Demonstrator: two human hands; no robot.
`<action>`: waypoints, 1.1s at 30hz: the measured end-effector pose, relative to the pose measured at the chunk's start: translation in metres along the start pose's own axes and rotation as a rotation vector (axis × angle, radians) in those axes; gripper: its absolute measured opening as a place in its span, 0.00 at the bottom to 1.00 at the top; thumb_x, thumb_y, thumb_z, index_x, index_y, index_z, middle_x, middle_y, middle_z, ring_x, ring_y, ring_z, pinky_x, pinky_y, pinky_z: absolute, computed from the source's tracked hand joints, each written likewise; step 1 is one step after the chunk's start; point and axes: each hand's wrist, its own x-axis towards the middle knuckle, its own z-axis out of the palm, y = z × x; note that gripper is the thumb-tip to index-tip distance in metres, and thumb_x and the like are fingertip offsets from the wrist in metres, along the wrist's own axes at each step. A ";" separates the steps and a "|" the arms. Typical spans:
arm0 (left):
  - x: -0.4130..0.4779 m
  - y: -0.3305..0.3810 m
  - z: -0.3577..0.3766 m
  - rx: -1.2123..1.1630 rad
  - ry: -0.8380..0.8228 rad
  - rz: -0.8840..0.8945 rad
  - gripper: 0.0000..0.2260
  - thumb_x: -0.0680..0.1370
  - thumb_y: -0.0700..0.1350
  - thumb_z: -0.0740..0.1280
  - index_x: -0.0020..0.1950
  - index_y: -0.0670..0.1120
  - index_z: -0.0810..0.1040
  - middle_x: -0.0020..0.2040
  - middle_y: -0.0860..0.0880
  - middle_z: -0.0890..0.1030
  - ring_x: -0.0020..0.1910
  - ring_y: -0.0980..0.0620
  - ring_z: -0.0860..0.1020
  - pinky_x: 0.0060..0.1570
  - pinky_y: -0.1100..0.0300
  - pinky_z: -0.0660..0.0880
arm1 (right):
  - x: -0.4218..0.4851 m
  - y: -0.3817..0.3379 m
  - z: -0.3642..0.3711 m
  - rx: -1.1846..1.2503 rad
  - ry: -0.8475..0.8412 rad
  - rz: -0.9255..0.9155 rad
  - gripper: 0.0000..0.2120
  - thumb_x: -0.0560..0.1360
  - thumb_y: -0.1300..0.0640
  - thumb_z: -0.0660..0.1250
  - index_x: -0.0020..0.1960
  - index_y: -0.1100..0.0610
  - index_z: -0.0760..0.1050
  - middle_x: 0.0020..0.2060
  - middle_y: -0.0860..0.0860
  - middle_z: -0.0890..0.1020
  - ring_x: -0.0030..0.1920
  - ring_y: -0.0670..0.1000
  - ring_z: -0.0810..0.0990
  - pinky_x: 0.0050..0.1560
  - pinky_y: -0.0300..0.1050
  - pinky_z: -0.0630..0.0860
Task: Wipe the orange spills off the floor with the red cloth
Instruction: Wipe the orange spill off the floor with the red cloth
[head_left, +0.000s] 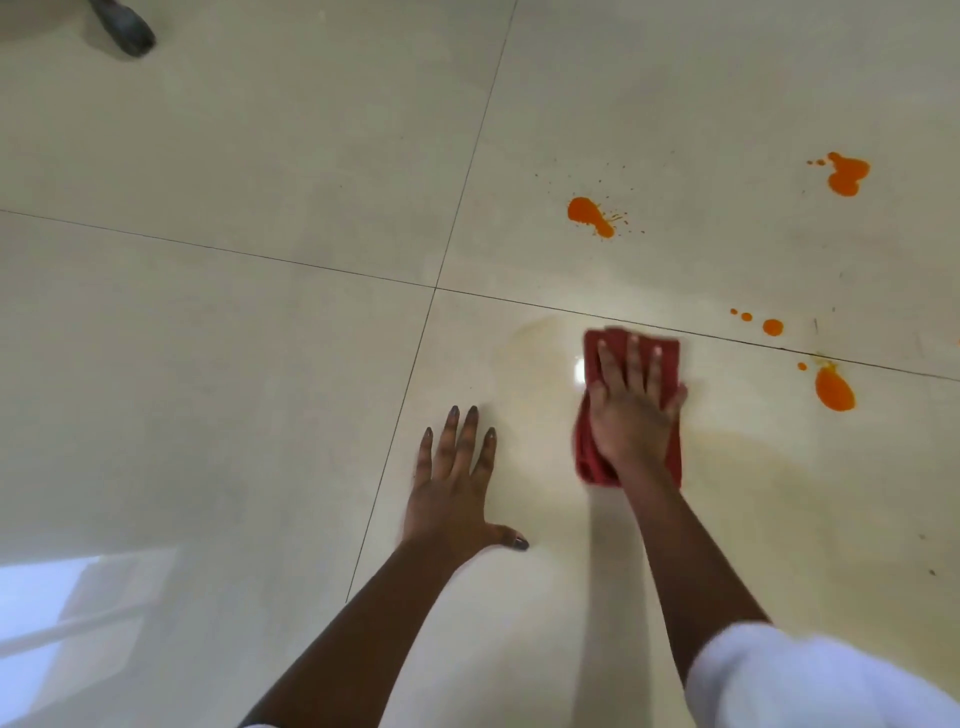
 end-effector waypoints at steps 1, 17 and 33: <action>0.000 0.000 0.000 0.003 -0.002 0.002 0.55 0.64 0.77 0.56 0.74 0.47 0.32 0.72 0.44 0.26 0.69 0.44 0.24 0.70 0.44 0.31 | -0.021 -0.003 0.004 -0.010 0.007 0.008 0.25 0.80 0.48 0.46 0.75 0.43 0.43 0.77 0.49 0.44 0.76 0.55 0.40 0.70 0.65 0.41; 0.001 0.005 -0.012 0.080 -0.045 0.042 0.55 0.66 0.76 0.56 0.75 0.41 0.36 0.75 0.42 0.31 0.70 0.46 0.26 0.68 0.47 0.28 | -0.053 -0.043 0.018 -0.072 -0.050 -0.320 0.25 0.79 0.45 0.40 0.75 0.43 0.41 0.76 0.49 0.40 0.75 0.56 0.38 0.70 0.63 0.38; -0.009 -0.040 -0.020 0.099 -0.046 -0.061 0.55 0.66 0.75 0.57 0.75 0.40 0.37 0.77 0.43 0.36 0.74 0.45 0.31 0.70 0.46 0.30 | -0.004 -0.056 0.005 -0.003 -0.080 -0.167 0.25 0.80 0.48 0.43 0.76 0.44 0.43 0.76 0.50 0.42 0.75 0.56 0.37 0.70 0.64 0.38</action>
